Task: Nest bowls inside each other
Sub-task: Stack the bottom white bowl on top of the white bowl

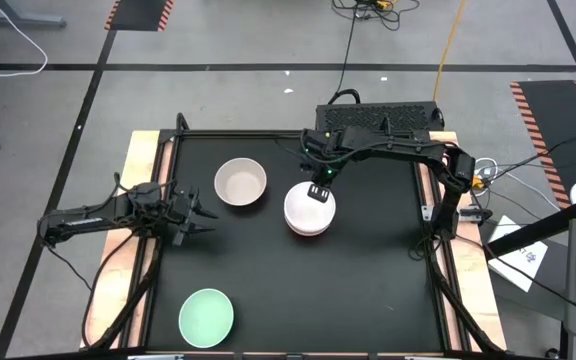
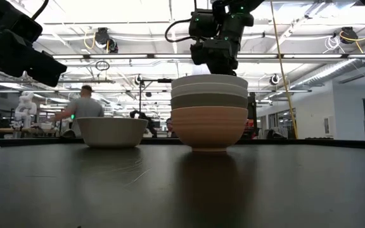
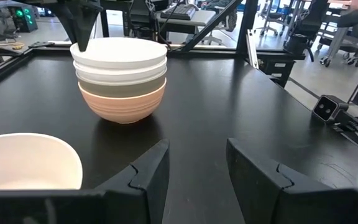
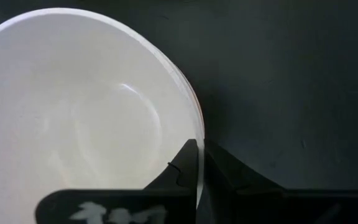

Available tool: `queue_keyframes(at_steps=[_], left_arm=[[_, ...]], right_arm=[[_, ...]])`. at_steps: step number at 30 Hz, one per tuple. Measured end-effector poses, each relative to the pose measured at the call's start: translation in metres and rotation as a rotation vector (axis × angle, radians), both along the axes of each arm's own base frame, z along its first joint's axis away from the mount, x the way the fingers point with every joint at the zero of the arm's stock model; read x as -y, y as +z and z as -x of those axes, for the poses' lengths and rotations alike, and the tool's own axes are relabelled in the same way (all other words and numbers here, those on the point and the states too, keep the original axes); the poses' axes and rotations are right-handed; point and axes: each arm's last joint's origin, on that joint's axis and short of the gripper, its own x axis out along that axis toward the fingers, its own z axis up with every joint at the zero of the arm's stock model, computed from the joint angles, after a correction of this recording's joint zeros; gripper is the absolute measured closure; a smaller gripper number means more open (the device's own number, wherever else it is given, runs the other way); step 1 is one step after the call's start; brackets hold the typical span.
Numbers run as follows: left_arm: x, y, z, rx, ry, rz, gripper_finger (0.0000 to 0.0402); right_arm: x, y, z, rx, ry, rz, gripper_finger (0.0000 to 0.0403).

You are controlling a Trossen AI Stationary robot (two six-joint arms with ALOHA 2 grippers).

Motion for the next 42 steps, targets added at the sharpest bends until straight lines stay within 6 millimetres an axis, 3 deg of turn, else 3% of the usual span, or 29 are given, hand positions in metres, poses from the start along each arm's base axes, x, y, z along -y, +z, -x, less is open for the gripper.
queue_keyframes(at_steps=[25,34,42], left_arm=[[0.000,0.000,0.000,0.000,0.000,-0.001,0.0243],[0.000,0.000,0.000,0.000,0.000,-0.002,0.0243],[0.000,0.000,0.000,0.001,0.000,-0.004,0.0243]], right_arm=[[-0.001,-0.001,0.002,-0.010,0.008,-0.032,0.0399],[-0.003,-0.020,0.007,-0.036,0.001,-0.047,0.0399],[-0.003,-0.022,0.005,-0.021,0.003,-0.046,0.0399]])
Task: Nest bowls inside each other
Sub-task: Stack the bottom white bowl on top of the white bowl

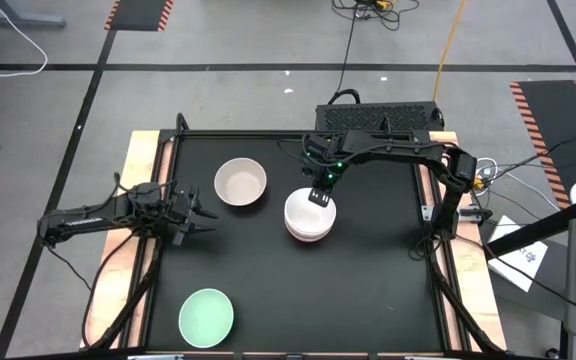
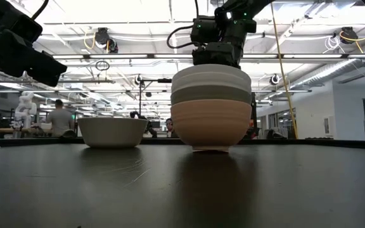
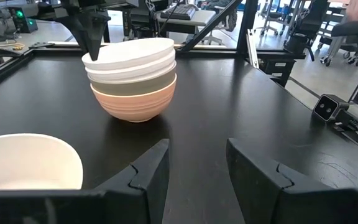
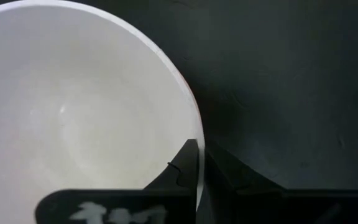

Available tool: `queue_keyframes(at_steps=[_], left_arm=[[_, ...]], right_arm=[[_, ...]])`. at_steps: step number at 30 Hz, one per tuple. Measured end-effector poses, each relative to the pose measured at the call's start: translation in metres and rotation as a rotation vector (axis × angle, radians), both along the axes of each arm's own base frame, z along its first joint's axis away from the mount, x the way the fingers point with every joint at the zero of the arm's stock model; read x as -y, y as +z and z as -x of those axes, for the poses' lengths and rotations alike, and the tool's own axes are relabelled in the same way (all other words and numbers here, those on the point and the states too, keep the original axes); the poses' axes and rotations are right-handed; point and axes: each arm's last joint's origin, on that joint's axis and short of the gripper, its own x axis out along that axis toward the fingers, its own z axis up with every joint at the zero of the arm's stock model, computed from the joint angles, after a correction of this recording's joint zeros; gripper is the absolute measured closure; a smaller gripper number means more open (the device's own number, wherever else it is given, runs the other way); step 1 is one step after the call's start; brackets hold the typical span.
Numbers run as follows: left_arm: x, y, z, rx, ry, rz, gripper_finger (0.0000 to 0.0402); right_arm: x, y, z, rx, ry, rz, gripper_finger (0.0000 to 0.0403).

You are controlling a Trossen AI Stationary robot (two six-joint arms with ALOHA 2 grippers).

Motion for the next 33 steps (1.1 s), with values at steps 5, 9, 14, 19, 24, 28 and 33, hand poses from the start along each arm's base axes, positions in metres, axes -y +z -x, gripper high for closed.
queue_keyframes(at_steps=[5,9,14,19,24,28,33], left_arm=[[0.000,0.000,0.000,-0.001,0.000,0.000,0.0243],[0.000,0.000,0.000,0.000,0.000,0.000,0.0243],[0.000,0.000,0.000,-0.001,0.000,0.000,0.0243],[0.000,0.000,0.000,-0.002,0.000,0.000,0.0243],[0.000,0.000,0.000,-0.002,0.000,-0.001,0.0243],[0.000,0.000,0.000,-0.002,0.000,-0.001,0.0243],[0.000,0.000,0.000,-0.001,0.000,-0.003,0.0243]], right_arm=[[0.000,0.000,-0.001,0.004,0.003,0.008,0.0399],[0.000,0.000,-0.002,0.016,0.009,0.018,0.0396],[0.000,-0.002,-0.003,0.015,0.005,0.026,0.0381],[-0.001,-0.002,-0.003,0.014,0.005,0.026,0.0364],[-0.008,-0.001,-0.009,0.048,0.015,0.030,0.0343],[-0.013,-0.001,-0.012,0.062,0.026,0.032,0.0329],[-0.014,0.003,-0.013,0.083,0.023,0.037,0.0318]])
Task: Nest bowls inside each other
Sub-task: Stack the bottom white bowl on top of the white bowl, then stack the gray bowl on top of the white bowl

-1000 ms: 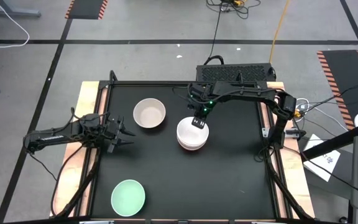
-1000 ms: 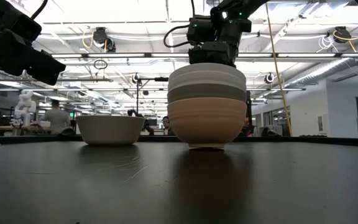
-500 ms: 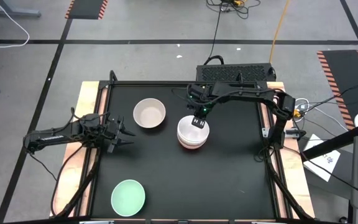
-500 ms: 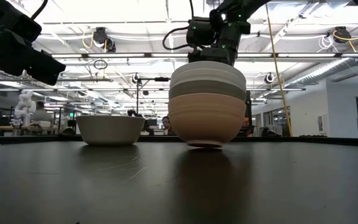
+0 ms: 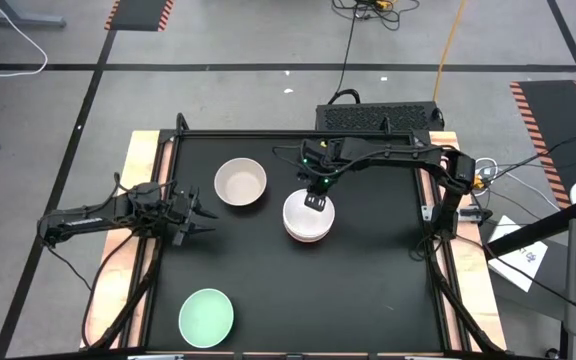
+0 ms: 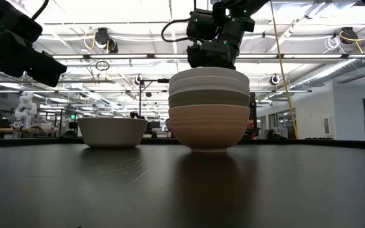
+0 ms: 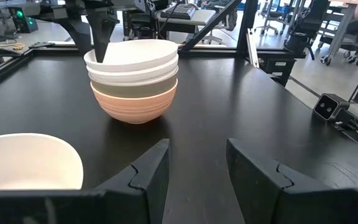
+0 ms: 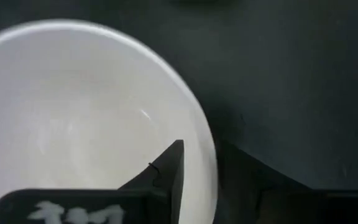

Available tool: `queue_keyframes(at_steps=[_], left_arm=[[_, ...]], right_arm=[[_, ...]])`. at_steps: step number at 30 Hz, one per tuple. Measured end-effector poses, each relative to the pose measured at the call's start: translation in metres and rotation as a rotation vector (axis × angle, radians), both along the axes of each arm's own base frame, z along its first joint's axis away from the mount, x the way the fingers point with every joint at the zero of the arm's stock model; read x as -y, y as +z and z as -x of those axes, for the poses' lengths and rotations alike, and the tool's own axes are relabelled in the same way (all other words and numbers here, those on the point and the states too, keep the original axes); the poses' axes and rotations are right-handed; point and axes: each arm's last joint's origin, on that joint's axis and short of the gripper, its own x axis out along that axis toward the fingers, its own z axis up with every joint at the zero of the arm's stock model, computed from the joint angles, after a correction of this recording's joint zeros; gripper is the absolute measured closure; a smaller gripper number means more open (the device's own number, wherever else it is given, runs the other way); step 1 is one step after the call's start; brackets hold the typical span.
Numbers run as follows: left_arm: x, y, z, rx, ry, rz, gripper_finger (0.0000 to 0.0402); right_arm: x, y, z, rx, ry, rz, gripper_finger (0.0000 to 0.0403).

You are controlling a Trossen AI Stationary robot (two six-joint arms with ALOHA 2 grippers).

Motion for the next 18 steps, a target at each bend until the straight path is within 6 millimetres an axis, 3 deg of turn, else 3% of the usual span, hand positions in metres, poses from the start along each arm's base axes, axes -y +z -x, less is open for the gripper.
queue_keyframes(at_steps=[9,18], left_arm=[[-0.001,-0.005,-0.004,-0.068,0.000,0.011,0.0243],[-0.001,-0.005,-0.007,-0.046,0.000,-0.012,0.0243]], right_arm=[[-0.002,0.027,0.007,0.100,-0.004,0.031,0.0299],[-0.013,0.085,0.035,0.298,0.048,0.104,0.0288]])
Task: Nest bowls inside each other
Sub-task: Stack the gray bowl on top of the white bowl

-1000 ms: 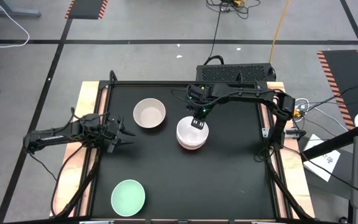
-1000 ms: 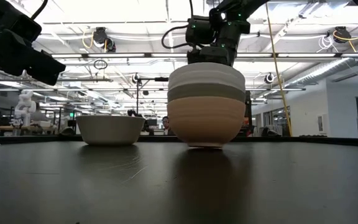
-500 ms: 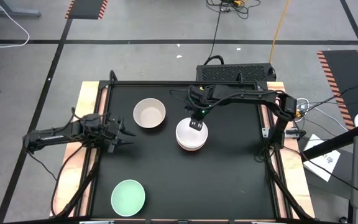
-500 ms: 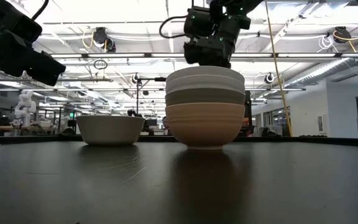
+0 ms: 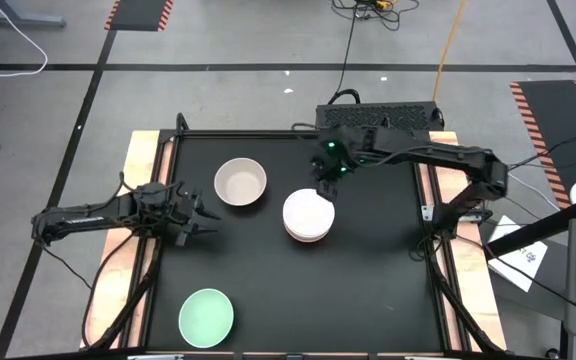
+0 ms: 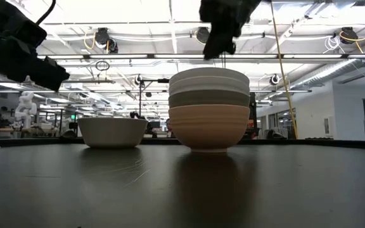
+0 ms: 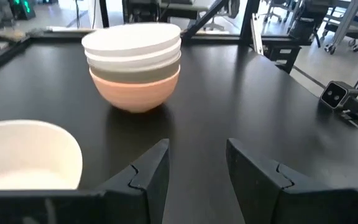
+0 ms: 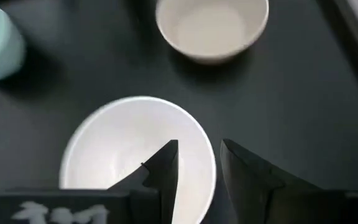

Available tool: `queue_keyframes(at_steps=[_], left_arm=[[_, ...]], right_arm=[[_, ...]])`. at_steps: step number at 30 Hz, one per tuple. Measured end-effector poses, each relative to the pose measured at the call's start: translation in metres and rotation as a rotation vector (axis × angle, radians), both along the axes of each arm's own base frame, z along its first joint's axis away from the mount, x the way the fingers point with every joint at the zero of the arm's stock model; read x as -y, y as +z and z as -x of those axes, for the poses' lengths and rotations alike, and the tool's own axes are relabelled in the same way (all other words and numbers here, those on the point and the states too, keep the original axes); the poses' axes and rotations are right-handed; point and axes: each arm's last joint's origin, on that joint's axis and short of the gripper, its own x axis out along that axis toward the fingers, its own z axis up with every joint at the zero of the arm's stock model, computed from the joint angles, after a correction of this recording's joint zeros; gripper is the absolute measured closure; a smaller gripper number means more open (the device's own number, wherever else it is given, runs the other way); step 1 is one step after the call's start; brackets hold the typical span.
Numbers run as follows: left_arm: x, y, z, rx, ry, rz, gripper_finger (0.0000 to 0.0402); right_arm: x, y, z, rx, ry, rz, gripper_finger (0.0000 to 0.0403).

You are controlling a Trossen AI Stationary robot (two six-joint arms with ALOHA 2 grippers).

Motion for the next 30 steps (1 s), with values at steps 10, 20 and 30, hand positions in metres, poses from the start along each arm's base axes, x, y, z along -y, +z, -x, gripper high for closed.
queue_keyframes(at_steps=[10,20,30], left_arm=[[0.001,0.002,-0.002,0.064,-0.044,-0.012,0.0243],[0.001,0.002,-0.002,0.064,-0.053,-0.008,0.0243],[0.001,0.001,-0.002,0.059,-0.050,0.015,0.0243]], right_arm=[[-0.039,0.012,0.051,0.331,0.093,0.078,0.0288],[-0.046,-0.052,0.123,0.383,-0.011,0.023,0.0289],[-0.061,-0.080,0.166,0.448,-0.045,-0.052,0.0289]])
